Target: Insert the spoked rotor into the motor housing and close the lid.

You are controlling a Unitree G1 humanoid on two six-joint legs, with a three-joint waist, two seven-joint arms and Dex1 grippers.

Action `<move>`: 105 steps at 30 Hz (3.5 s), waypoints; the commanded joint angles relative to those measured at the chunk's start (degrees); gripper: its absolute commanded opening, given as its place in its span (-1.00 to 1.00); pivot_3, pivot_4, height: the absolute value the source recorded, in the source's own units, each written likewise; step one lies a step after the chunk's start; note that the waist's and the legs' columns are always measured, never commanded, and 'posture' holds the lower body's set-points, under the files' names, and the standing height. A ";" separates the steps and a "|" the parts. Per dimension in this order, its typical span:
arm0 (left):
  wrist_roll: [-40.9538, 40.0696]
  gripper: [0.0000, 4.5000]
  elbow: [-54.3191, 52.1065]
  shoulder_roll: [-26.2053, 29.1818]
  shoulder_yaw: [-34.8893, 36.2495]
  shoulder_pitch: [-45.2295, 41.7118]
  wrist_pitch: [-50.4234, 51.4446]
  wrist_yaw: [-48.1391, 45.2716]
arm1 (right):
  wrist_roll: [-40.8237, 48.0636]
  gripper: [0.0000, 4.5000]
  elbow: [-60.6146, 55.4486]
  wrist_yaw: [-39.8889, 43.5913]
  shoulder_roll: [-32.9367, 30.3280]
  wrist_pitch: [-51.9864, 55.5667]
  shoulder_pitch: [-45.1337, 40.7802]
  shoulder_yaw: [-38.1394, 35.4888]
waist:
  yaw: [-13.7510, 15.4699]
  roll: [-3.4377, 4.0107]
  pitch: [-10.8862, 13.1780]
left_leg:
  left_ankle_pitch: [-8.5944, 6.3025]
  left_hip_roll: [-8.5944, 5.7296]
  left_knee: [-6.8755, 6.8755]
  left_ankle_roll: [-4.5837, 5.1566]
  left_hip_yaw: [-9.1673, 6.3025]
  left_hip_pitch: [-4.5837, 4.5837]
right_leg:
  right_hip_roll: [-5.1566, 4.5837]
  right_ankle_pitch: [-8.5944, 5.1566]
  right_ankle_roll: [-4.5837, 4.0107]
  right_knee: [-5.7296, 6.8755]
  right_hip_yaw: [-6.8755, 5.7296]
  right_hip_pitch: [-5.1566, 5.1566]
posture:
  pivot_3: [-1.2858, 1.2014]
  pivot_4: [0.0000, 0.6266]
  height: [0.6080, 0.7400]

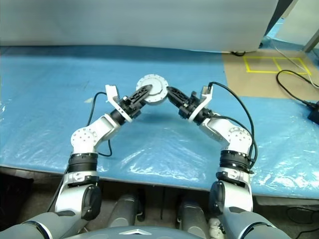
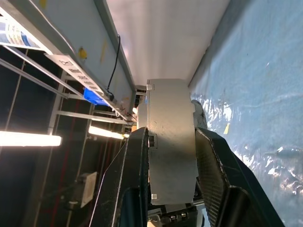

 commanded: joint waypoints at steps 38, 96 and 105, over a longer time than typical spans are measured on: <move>9.17 0.18 2.34 24.30 16.67 3.88 -12.93 5.19 | -8.67 0.35 3.53 8.59 0.57 0.48 -2.57 2.77 | -1.15 -0.06 0.02 | 0.00 0.06 -0.01 0.00 -0.02 -0.01 | 0.07 -0.02 -0.04 -0.07 0.00 -0.02 | 0.03 -0.52 1.00; 40.62 0.99 -4.45 29.36 -18.87 8.92 -21.43 -27.41 | -47.16 0.37 -6.61 37.38 -14.22 -22.44 6.94 22.55 | -1.22 -0.43 -0.01 | 0.12 0.09 0.00 0.19 0.10 0.17 | -0.08 -0.11 -0.24 0.16 -0.06 0.06 | 0.03 -0.52 1.00; 43.96 0.99 -6.49 21.48 -20.24 11.77 -25.85 -22.84 | -53.04 0.37 -7.23 36.64 -10.39 -28.59 9.86 23.53 | -1.34 -0.43 -0.01 | 0.13 0.10 0.22 0.25 0.09 0.19 | -0.11 -0.26 -0.51 0.20 -0.06 0.14 | 0.03 -0.52 1.00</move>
